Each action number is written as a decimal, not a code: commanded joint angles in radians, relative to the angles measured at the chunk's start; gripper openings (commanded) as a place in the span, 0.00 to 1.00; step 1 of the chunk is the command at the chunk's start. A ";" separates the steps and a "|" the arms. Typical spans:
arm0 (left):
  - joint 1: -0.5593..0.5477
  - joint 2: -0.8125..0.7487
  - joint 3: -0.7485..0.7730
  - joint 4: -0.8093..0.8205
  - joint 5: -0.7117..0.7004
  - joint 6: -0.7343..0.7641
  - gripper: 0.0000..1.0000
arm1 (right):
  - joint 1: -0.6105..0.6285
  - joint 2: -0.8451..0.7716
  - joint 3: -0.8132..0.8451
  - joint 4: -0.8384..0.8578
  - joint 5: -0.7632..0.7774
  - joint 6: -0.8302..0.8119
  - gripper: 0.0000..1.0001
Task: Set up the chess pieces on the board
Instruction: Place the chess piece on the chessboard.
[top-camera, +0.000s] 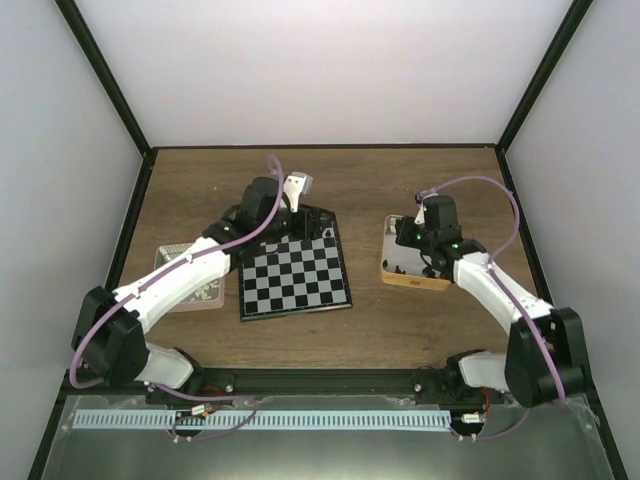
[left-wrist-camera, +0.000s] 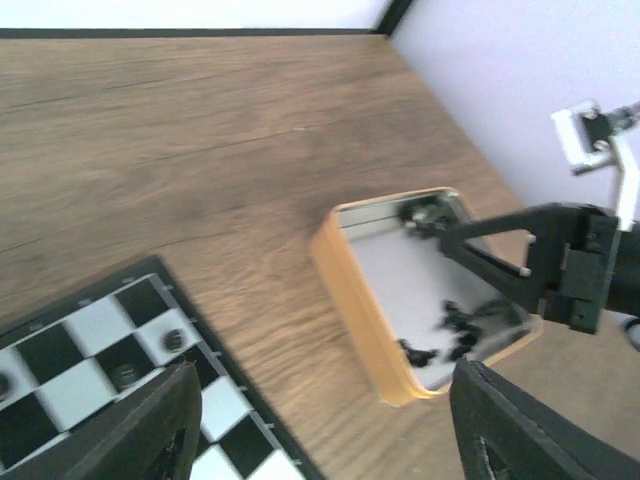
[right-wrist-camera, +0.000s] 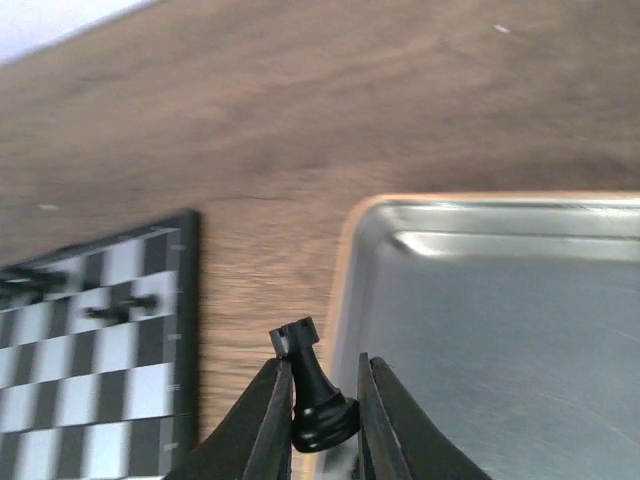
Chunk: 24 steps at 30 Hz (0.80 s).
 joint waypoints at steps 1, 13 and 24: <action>0.002 -0.056 -0.002 0.119 0.238 0.014 0.73 | 0.006 -0.104 -0.016 0.076 -0.243 -0.011 0.10; 0.002 -0.137 -0.044 0.198 0.308 -0.116 0.94 | 0.007 -0.299 -0.123 0.241 -0.645 0.033 0.07; 0.000 -0.171 -0.035 0.233 0.458 -0.476 0.95 | 0.024 -0.367 -0.139 0.388 -0.904 0.052 0.08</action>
